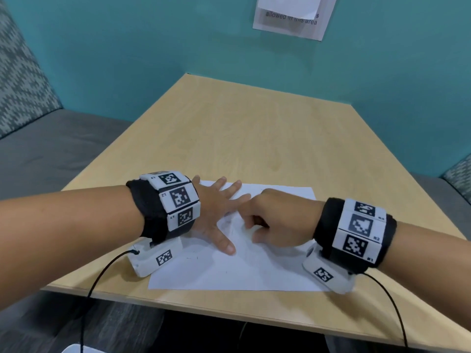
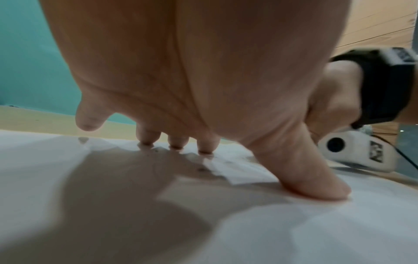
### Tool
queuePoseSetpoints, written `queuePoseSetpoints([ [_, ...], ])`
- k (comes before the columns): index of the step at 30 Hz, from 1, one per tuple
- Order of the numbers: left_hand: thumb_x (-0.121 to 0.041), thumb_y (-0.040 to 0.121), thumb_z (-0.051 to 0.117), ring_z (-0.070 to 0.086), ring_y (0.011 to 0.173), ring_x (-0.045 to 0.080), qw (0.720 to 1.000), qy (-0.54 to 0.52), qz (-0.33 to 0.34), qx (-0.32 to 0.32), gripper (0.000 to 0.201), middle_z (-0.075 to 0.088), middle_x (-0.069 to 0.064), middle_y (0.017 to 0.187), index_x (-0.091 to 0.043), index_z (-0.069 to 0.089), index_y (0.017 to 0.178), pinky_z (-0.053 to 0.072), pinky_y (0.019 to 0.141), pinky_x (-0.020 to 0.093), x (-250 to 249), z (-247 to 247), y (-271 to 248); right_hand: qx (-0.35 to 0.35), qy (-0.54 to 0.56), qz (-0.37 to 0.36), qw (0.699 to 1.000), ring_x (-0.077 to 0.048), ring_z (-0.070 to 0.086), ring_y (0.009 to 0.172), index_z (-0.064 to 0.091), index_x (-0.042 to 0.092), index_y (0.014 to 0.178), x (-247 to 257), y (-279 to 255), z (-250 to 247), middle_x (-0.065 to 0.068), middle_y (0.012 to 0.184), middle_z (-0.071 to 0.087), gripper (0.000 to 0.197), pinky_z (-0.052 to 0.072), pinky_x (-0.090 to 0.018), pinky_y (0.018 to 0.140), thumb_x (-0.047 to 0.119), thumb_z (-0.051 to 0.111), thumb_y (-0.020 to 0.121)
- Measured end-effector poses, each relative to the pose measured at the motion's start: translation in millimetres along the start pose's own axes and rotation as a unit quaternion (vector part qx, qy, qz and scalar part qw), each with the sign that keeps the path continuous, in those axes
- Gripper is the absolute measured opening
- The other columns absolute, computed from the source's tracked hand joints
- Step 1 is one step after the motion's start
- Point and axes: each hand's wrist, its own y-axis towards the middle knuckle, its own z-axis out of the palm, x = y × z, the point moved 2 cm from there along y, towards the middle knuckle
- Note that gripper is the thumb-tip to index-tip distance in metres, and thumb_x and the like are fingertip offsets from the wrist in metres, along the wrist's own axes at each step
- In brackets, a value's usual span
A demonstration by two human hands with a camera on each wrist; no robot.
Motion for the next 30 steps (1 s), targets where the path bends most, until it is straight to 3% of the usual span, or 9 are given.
queuePoseSetpoints([
  [6, -0.087, 0.071, 0.052, -0.021, 0.151, 0.026, 1.000, 0.007, -0.013, 0.005, 0.122, -0.029, -0.004, 0.162, -0.038, -0.024, 0.153, 0.001, 0.113, 0.073, 0.3, -1.0, -1.8, -0.051, -0.022, 0.063, 0.997, -0.005, 0.044, 0.056, 0.048, 0.025, 0.068, -31.6, 3.2, -14.2, 0.013, 0.060, 0.049, 0.020, 0.034, -0.023, 0.057, 0.013, 0.063, 0.077],
  [10, -0.085, 0.071, 0.054, -0.021, 0.151, 0.026, 1.000, 0.007, -0.009, 0.005, 0.122, -0.029, -0.005, 0.162, -0.038, -0.023, 0.153, 0.000, 0.112, 0.073, 1.0, 0.0, -0.2, -0.001, 0.003, 0.005, 1.000, -0.004, 0.042, 0.055, 0.046, 0.024, 0.072, -1.3, -3.5, 3.7, 0.013, 0.058, 0.044, 0.021, 0.031, -0.019, 0.053, 0.014, 0.063, 0.079],
  [15, -0.090, 0.068, 0.051, -0.021, 0.151, 0.025, 1.000, 0.007, -0.018, -0.004, 0.124, -0.029, -0.006, 0.162, -0.039, -0.024, 0.152, 0.000, 0.113, 0.072, 2.3, 2.0, -1.2, -0.059, -0.028, 0.091, 0.994, -0.010, 0.043, 0.056, 0.050, 0.022, 0.068, -40.1, -0.1, -15.9, 0.012, 0.060, 0.048, 0.016, 0.036, -0.026, 0.058, 0.012, 0.059, 0.076],
  [19, -0.090, 0.068, 0.051, -0.022, 0.151, 0.024, 1.000, 0.013, -0.016, 0.005, 0.125, -0.030, -0.007, 0.162, -0.038, -0.026, 0.151, -0.002, 0.114, 0.071, 2.3, -0.3, -0.2, -0.035, -0.031, 0.058, 0.997, -0.011, 0.043, 0.060, 0.054, 0.018, 0.073, -24.6, -6.0, -5.8, 0.011, 0.060, 0.048, 0.009, 0.033, -0.014, 0.049, 0.013, 0.059, 0.078],
  [22, -0.089, 0.068, 0.051, -0.022, 0.151, 0.023, 0.999, 0.026, -0.027, 0.016, 0.124, -0.030, -0.007, 0.162, -0.038, -0.025, 0.152, -0.002, 0.114, 0.070, 0.2, -2.6, -1.3, -0.050, -0.013, 0.093, 0.994, -0.015, 0.044, 0.061, 0.059, 0.015, 0.077, -38.0, -6.6, -13.8, 0.012, 0.061, 0.048, 0.004, 0.035, -0.019, 0.053, 0.011, 0.060, 0.078],
  [30, -0.081, 0.077, 0.054, -0.018, 0.152, 0.027, 1.000, 0.001, 0.015, -0.012, 0.109, -0.026, -0.005, 0.164, -0.045, -0.015, 0.153, 0.001, 0.115, 0.070, -25.4, -17.2, 17.3, -0.051, -0.002, 0.098, 0.994, -0.005, 0.042, 0.055, 0.056, 0.017, 0.075, -35.4, -5.2, -15.3, 0.013, 0.060, 0.045, 0.010, 0.034, -0.022, 0.055, 0.011, 0.064, 0.078],
])
